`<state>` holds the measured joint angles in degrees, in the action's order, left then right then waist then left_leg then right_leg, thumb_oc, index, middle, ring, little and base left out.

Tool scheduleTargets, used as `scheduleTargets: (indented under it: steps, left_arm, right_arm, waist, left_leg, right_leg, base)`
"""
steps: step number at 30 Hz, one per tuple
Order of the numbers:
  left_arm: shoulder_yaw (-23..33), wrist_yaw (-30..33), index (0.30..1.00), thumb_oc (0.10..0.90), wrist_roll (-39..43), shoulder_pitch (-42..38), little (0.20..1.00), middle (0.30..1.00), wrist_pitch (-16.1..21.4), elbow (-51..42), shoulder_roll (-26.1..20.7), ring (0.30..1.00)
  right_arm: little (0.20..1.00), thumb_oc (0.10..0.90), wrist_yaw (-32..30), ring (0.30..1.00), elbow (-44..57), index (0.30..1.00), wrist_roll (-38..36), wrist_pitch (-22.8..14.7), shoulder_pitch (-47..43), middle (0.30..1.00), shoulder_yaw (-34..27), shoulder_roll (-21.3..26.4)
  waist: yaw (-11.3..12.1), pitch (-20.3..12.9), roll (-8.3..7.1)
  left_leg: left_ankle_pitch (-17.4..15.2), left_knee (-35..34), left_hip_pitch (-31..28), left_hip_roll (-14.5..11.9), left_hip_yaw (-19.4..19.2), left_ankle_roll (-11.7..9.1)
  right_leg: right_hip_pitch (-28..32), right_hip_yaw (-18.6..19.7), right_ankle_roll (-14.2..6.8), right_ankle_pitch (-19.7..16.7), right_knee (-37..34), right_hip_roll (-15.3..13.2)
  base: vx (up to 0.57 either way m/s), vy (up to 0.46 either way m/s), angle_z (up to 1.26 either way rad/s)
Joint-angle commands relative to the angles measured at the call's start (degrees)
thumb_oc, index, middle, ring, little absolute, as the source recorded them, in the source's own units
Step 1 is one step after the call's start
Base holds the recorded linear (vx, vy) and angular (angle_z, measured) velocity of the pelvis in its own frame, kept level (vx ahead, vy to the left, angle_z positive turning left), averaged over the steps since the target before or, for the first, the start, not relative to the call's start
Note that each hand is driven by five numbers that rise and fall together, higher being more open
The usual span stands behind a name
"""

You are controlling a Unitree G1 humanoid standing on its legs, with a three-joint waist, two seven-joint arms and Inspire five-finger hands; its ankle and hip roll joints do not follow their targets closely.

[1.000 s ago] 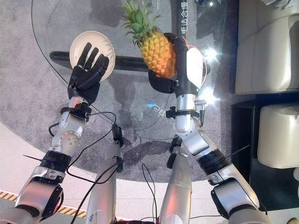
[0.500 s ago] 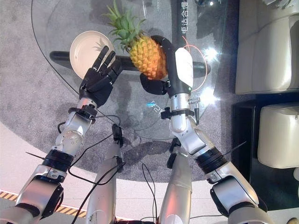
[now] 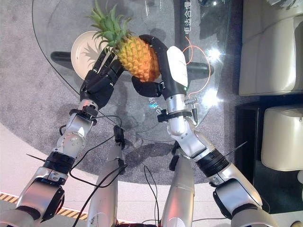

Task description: Pick up the fruit to the plate

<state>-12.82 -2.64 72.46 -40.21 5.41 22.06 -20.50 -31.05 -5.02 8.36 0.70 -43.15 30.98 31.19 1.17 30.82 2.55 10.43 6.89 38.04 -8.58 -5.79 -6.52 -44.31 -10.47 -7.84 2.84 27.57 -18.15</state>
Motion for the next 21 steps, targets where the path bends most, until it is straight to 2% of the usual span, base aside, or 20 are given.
scheduleTargets:
  steps: [1, 9, 12, 21]
  left_arm:
    - [0.26, -1.05, 0.900, 0.800, 2.26, -6.41, 0.900, 0.900, 3.75, -7.03, 1.47, 0.900]
    - [-0.05, -2.13, 0.900, 0.800, 3.62, -6.41, 0.900, 0.900, 4.40, -8.34, 2.00, 0.900]
    - [-0.21, -4.46, 0.900, 0.800, 5.00, -6.48, 0.900, 0.900, 3.93, -9.13, 2.31, 0.900]
    - [-0.41, -6.95, 0.900, 0.800, 4.77, -6.46, 0.900, 0.900, 3.04, -10.26, 2.02, 0.900]
  right_arm:
    - [0.200, 0.100, -0.46, 0.300, 10.37, 0.300, 0.11, -5.97, -10.53, 0.300, 0.86, 0.08]
    - [0.200, 0.100, 0.35, 0.300, 10.34, 0.300, -0.18, -4.98, -10.66, 0.300, 1.93, -0.43]
    - [0.200, 0.100, 0.69, 0.300, 10.24, 0.300, -0.06, -4.66, -10.60, 0.300, 2.20, -0.61]
    - [0.200, 0.100, -1.33, 0.300, 9.94, 0.300, 0.00, -4.40, -9.85, 0.300, 1.51, -0.24]
  waist:
    - [-0.33, -1.03, 0.97]
    - [-0.14, -1.03, 0.99]
    - [-0.12, -1.03, 0.97]
    - [-0.22, -1.03, 0.87]
  left_leg:
    - [-5.08, 4.96, -0.68, -2.47, 0.04, -1.89]
    - [-5.05, 5.13, -0.30, -2.36, 0.23, -1.85]
    - [-5.02, 5.16, -0.25, -2.25, 0.25, -1.85]
    - [-5.22, 5.44, -0.05, -2.30, 0.27, -1.82]
  right_leg:
    - [4.80, -0.48, -3.08, -6.60, -10.69, -2.16]
    - [4.48, -0.46, -3.01, -6.63, -10.51, -2.21]
    - [4.55, -0.53, -2.97, -6.68, -10.62, -2.24]
    - [4.42, -0.50, -3.03, -6.80, -10.63, -2.33]
  base:
    - [0.00, 0.000, 0.00]
    - [0.00, 0.000, 0.00]
    - [0.00, 0.000, 0.00]
    - [0.00, 0.000, 0.00]
